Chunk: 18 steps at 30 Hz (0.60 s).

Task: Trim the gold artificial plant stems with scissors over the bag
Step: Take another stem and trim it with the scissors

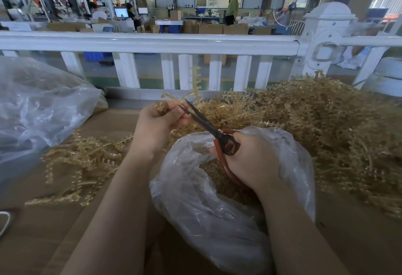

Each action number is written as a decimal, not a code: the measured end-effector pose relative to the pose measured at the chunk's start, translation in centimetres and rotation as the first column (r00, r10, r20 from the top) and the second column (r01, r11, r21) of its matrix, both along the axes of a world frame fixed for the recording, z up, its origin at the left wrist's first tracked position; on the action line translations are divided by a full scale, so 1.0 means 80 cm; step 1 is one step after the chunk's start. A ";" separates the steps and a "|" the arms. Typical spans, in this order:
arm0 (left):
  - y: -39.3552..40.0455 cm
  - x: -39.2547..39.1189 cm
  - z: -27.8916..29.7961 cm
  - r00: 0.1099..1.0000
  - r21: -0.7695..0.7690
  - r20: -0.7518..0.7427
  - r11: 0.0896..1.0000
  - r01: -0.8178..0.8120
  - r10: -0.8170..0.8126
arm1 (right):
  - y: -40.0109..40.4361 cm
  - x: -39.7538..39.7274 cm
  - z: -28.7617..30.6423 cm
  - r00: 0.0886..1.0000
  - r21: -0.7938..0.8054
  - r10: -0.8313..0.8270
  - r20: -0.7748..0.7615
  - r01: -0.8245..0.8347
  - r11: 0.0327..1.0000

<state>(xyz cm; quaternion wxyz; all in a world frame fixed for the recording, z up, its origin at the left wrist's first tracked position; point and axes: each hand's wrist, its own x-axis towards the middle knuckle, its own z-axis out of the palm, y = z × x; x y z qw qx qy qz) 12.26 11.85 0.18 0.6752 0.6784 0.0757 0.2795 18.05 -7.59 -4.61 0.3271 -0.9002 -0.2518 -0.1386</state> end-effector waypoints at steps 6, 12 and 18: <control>-0.012 -0.003 0.002 0.994 0.115 -0.058 0.988 0.100 -0.094 | 0.001 0.003 -0.004 0.999 0.018 -0.036 0.004 0.036 0.999; -0.018 -0.002 0.003 0.983 0.097 -0.101 0.982 0.160 -0.150 | 0.000 0.005 -0.007 1.000 0.058 -0.027 0.000 0.027 0.998; -0.022 0.000 0.004 0.978 0.109 -0.100 0.975 0.193 -0.183 | 0.000 0.004 -0.007 0.999 0.062 -0.043 0.027 0.041 0.997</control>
